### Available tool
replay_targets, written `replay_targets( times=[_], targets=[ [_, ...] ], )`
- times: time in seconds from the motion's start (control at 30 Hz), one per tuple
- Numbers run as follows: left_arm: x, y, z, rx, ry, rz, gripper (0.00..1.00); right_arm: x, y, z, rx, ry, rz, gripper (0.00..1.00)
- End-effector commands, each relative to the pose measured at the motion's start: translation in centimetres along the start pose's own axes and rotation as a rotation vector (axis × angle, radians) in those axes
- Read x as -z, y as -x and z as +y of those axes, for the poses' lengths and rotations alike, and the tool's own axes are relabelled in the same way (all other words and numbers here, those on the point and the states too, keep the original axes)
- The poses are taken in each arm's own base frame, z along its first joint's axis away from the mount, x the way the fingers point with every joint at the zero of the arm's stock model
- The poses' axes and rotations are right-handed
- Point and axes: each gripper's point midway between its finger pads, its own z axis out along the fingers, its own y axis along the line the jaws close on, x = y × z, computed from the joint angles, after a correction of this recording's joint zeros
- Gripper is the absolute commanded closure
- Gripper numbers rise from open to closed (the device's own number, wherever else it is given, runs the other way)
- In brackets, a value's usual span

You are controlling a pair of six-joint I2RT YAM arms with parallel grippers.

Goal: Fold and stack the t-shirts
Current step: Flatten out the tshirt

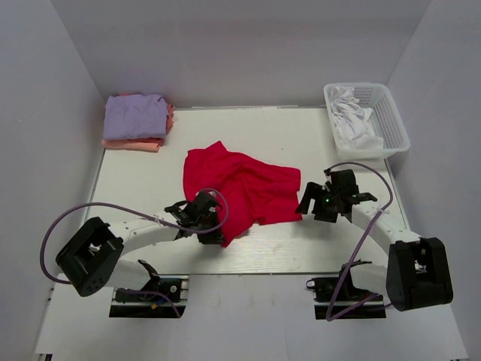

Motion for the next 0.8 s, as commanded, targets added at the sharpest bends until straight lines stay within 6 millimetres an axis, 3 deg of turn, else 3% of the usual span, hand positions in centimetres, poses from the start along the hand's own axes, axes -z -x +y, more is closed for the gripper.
replay_targets(
  times=[0.0,0.03,0.07,0.3,0.47,0.57,0.67,0.7,0.77],
  targets=[
    [-0.4,-0.1,0.2,-0.009,0.024,0.002,0.84,-0.8,0.4,0.5,0.005,0.027,-0.018,0.17],
    [-0.3,0.2,-0.2,-0.010,0.016,-0.004,0.96,-1.1,0.1,0.3,-0.001,0.023,-0.013,0.17],
    [-0.3,0.2,0.1,0.002,0.034,-0.006,1.00,-1.3,0.2,0.4,-0.001,0.029,-0.019,0.17],
    [0.3,0.5,-0.3,-0.008,0.028,-0.030,1.00,-2.9,0.0,1.3,0.031,0.077,0.011,0.23],
    [0.6,1.0,0.2,-0.007,0.070,-0.046,1.00,-3.7,-0.6,2.1,0.062,0.084,0.042,0.44],
    [0.9,1.5,0.3,-0.016,0.093,-0.062,1.00,-3.6,-1.1,1.7,0.076,0.045,0.051,0.48],
    [1.4,2.0,-0.1,-0.038,0.083,-0.080,1.00,-3.5,-1.7,1.7,0.079,0.043,0.059,0.70],
    [1.6,2.3,-0.2,-0.052,0.089,-0.089,1.00,-3.7,-1.6,2.2,0.095,0.069,0.044,0.95],
    [2.6,3.5,-0.3,-0.065,0.130,-0.122,1.00,-3.5,-1.2,2.7,0.093,0.091,0.019,1.00]
  ],
)
